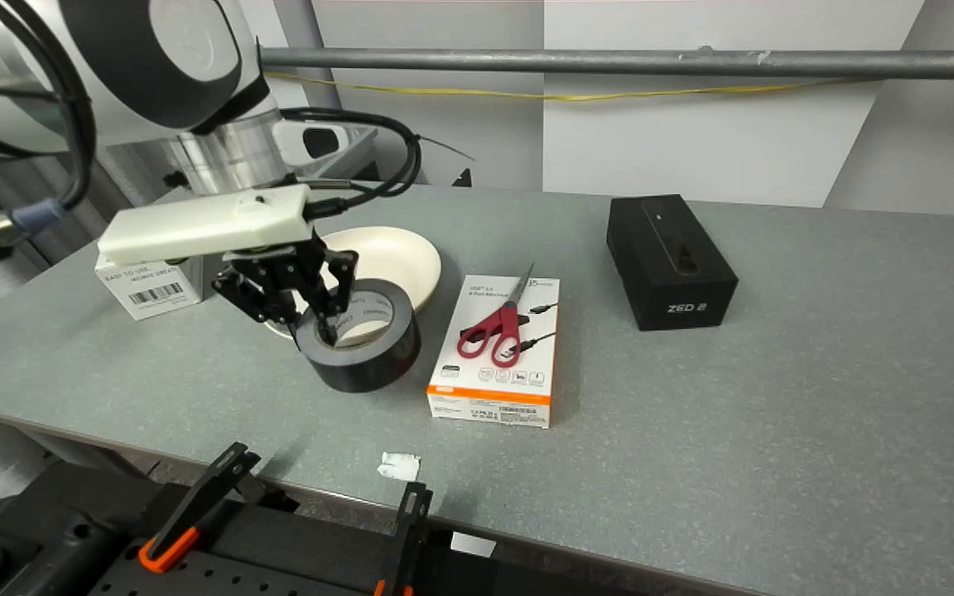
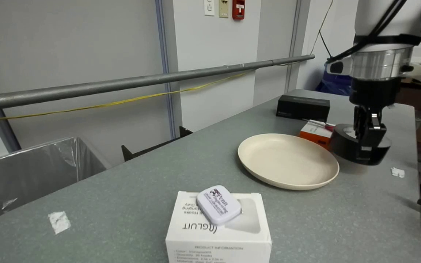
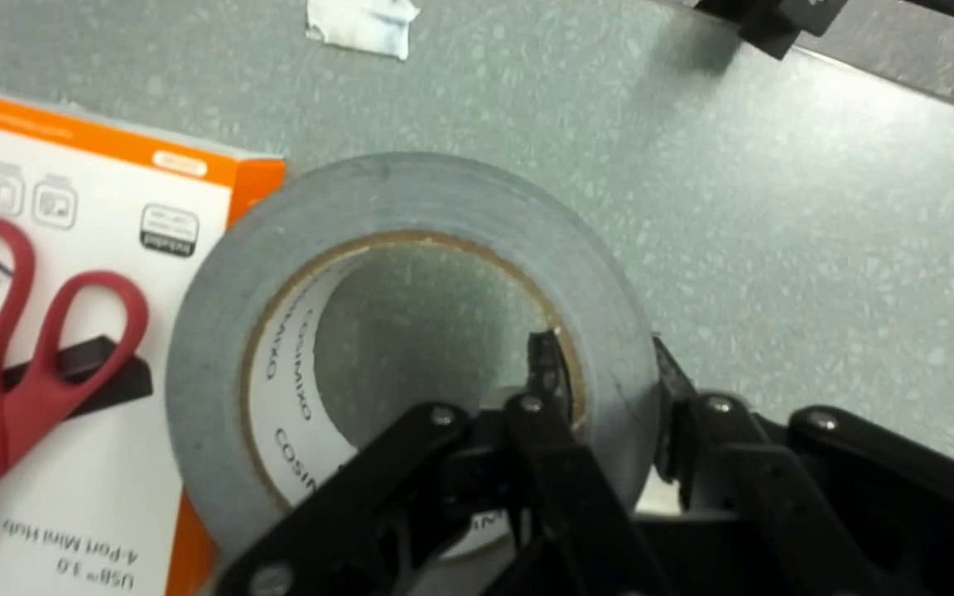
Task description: Put the masking tape on the plate
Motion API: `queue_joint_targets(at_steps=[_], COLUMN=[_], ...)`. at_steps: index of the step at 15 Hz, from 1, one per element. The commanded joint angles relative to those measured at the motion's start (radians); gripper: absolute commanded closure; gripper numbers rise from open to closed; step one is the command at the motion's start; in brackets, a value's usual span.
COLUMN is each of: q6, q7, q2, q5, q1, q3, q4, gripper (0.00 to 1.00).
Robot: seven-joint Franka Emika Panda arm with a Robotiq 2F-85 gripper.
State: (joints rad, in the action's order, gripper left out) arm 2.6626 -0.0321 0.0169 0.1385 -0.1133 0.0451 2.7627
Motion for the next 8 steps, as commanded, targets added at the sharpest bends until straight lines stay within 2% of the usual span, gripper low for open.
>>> queue_joint_targets(at_steps=[1, 3, 8], q6=[-0.032, -0.024, 0.003], q7=[-0.094, -0.149, -0.230], q2=[-0.083, -0.049, 0.123], q5=[-0.084, -0.127, -0.201], q1=[0.006, -0.005, -0.007], q3=[0.019, 0.022, 0.060], q4=[-0.016, -0.069, -0.287], gripper=[0.94, 0.94, 0.94])
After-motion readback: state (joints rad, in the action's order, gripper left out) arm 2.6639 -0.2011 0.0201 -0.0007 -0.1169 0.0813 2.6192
